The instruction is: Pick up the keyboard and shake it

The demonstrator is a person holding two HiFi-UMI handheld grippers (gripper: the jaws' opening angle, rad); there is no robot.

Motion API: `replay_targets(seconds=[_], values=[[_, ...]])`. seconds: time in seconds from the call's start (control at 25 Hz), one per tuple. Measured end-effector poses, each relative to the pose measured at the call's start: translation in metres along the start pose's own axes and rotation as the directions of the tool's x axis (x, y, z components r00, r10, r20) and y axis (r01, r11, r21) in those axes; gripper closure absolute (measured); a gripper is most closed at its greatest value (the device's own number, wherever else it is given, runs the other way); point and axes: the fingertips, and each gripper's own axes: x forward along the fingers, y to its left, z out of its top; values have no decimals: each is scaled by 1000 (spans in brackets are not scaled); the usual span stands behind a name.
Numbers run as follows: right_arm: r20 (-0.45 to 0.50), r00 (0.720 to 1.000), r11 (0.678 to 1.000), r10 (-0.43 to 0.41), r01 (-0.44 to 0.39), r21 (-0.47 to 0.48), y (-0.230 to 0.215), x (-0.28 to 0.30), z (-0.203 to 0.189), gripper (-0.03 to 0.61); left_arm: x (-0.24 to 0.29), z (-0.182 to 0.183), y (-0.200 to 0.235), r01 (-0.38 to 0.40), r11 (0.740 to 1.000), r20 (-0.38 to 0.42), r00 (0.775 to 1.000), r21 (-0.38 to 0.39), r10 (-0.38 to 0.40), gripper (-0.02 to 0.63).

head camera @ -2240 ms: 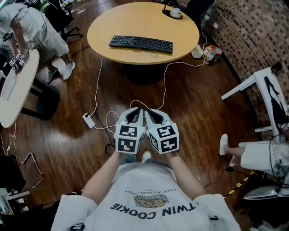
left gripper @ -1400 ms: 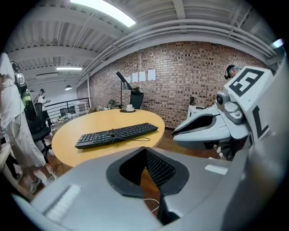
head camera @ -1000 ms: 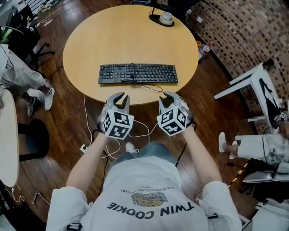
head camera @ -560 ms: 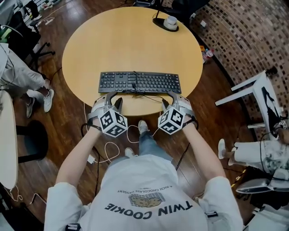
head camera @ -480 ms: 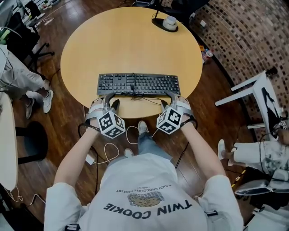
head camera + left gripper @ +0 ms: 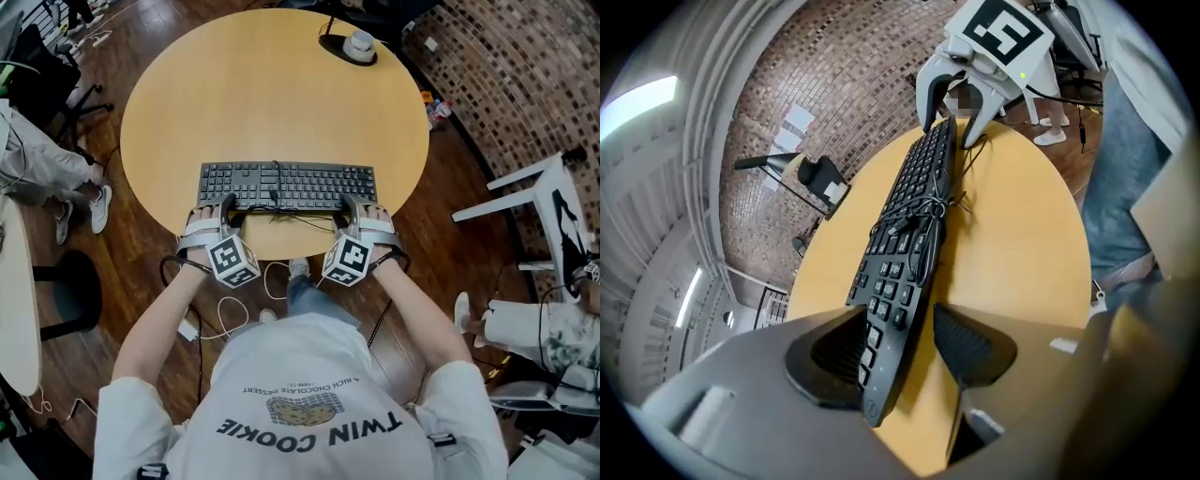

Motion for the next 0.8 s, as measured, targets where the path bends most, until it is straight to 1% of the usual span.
replay_targets(seconds=[0.08, 0.24, 0.36, 0.48, 0.56, 0.6, 0.68, 0.76, 0.8], values=[[-3, 999, 999, -36, 36, -9, -2, 0, 2, 345, 3, 2, -1, -7, 1000, -7, 1000, 23, 8, 380], [-11, 994, 992, -109, 108, -57, -5, -1, 6, 341, 5, 9, 4, -52, 995, -11, 999, 89, 53, 383], [-27, 990, 986, -141, 138, -93, -8, -2, 11, 341, 8, 10, 0, -50, 992, -21, 998, 113, 52, 394], [-48, 986, 980, -160, 152, -127, -7, 1, 10, 344, 10, 8, -6, -52, 985, -40, 997, 163, 59, 466], [-58, 987, 980, -151, 142, -139, -6, 0, 12, 354, 10, 8, -6, -60, 981, -51, 996, 187, 71, 471], [-64, 987, 979, -145, 134, -151, -5, 0, 12, 362, 10, 8, -7, -56, 980, -53, 996, 189, 68, 472], [-75, 987, 975, -145, 130, -182, -2, 3, 10, 400, 10, 8, -8, -38, 981, -54, 997, 191, 49, 482], [-86, 985, 974, -148, 131, -184, 1, 7, 8, 459, 10, 9, -9, -19, 982, -48, 998, 186, 28, 482], [-89, 985, 975, -150, 132, -179, 2, 8, 7, 469, 11, 9, -9, -12, 983, -47, 999, 183, 20, 482]])
